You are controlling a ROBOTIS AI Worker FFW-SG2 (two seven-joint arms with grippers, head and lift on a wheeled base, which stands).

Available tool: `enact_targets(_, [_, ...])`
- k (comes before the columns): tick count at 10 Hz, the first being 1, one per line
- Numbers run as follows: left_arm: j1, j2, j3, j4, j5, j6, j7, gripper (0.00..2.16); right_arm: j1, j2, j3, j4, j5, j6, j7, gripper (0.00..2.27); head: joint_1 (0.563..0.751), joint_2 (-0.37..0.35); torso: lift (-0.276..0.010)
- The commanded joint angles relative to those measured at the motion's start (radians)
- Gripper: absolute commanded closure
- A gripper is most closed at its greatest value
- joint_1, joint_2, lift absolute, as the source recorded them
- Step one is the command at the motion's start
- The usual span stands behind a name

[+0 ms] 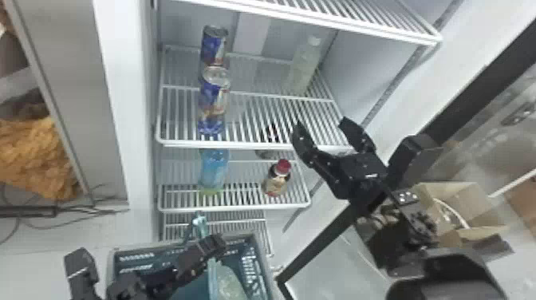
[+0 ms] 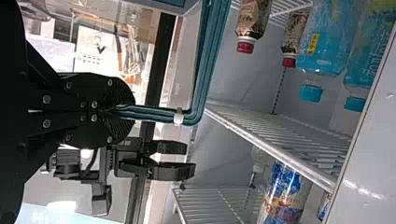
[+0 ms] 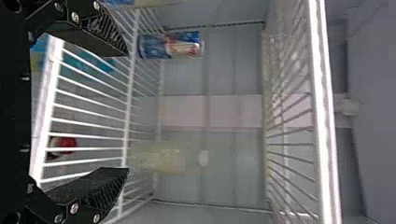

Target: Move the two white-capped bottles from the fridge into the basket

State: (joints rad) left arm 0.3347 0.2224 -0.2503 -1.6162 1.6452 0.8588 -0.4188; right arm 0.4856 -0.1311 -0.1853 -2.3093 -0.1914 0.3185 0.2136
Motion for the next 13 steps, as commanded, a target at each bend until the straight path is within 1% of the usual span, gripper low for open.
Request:
enact_targets(1, [0.001, -0.001, 0.003, 0.0, 0.0, -0.002, 0.0, 1.17, -0.032, 0.004, 0.014, 0.057, 0.0, -0.073, -0.011, 0.14, 0.695, -0.35, 0.0])
enact_targets(4, [0.001, -0.003, 0.003, 0.0, 0.0, -0.002, 0.0, 1.17, -0.095, 0.008, 0.034, 0.151, 0.026, -0.157, -0.03, 0.1, 0.695, -0.35, 0.0])
enact_targets(6, [0.001, -0.003, 0.003, 0.0, 0.002, 0.0, 0.0, 1.17, -0.132, 0.007, 0.038, 0.197, 0.05, -0.174, -0.037, 0.07, 0.695, -0.35, 0.0])
enact_targets(11, [-0.001, -0.001, 0.001, 0.0, 0.002, 0.003, 0.0, 1.17, -0.248, 0.008, 0.032, 0.325, 0.064, -0.24, -0.051, 0.07, 0.695, -0.35, 0.0])
enact_targets(13, [-0.003, -0.001, 0.001, 0.0, 0.002, 0.005, 0.0, 1.17, -0.314, 0.008, 0.032, 0.404, 0.064, -0.24, -0.049, 0.07, 0.695, -0.35, 0.0])
